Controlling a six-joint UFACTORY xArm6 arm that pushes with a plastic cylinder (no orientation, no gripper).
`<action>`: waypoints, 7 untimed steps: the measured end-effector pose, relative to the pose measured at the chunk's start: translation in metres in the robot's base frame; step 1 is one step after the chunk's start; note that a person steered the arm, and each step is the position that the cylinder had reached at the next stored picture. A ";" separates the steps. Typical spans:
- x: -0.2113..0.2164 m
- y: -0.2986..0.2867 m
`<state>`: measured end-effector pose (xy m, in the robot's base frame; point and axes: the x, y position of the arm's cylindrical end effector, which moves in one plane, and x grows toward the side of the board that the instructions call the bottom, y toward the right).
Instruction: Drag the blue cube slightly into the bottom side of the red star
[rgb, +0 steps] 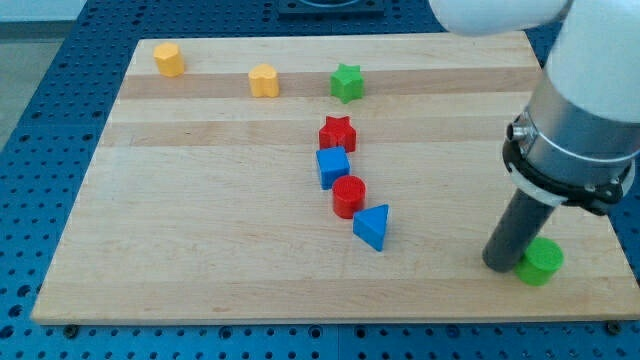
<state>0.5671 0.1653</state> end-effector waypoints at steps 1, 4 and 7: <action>-0.026 -0.009; -0.065 -0.022; -0.077 -0.102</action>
<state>0.4899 0.0635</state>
